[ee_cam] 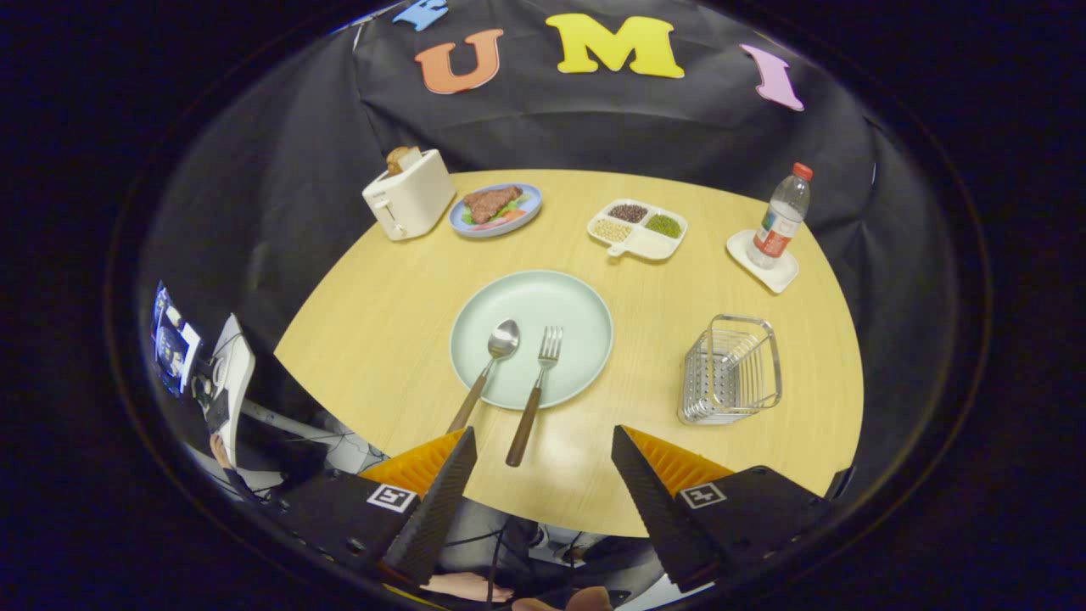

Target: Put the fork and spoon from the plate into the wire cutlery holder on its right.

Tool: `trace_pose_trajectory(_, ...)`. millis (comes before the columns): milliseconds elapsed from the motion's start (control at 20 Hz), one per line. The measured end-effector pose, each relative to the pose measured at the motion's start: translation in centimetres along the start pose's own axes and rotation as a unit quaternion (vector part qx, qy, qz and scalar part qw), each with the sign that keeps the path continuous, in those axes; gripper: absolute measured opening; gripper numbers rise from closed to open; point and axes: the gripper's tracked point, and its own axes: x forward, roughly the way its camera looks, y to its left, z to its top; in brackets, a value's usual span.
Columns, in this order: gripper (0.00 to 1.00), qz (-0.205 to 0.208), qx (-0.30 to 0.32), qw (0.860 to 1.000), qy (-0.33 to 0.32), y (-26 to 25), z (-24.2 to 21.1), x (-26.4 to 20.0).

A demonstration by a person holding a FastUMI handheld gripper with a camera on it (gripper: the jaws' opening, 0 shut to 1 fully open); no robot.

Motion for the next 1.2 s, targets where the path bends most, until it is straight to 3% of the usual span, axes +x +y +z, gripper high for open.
trace_pose_trajectory(500,0.96,-0.02,-0.005,0.992,0.128,1.4,-2.8,6.6)
trace_pose_trajectory(550,0.92,-0.02,-0.004,0.99,0.137,1.7,-3.2,6.9)
trace_pose_trajectory(600,0.86,-0.017,-0.002,0.989,0.145,1.9,-3.4,7.3)
trace_pose_trajectory(650,0.74,-0.016,0.001,0.988,0.155,2.0,-3.7,7.6)
trace_pose_trajectory(800,0.54,-0.012,0.012,0.985,0.17,2.3,-4.0,8.8)
trace_pose_trajectory(850,0.38,-0.009,0.015,0.984,0.176,2.5,-4.3,8.9)
trace_pose_trajectory(950,0.31,-0.012,0.01,0.981,0.196,2.2,-5.2,9.2)
trace_pose_trajectory(1050,0.1,0.0,0.011,0.98,0.197,2.7,-5.2,9.1)
trace_pose_trajectory(1100,0.1,0.0,0.009,0.982,0.188,2.6,-4.7,9.1)
trace_pose_trajectory(1150,0.01,0.001,0.013,0.983,0.184,2.7,-4.5,8.7)
trace_pose_trajectory(1200,0.01,-0.001,0.015,0.984,0.176,2.5,-4.1,8.5)
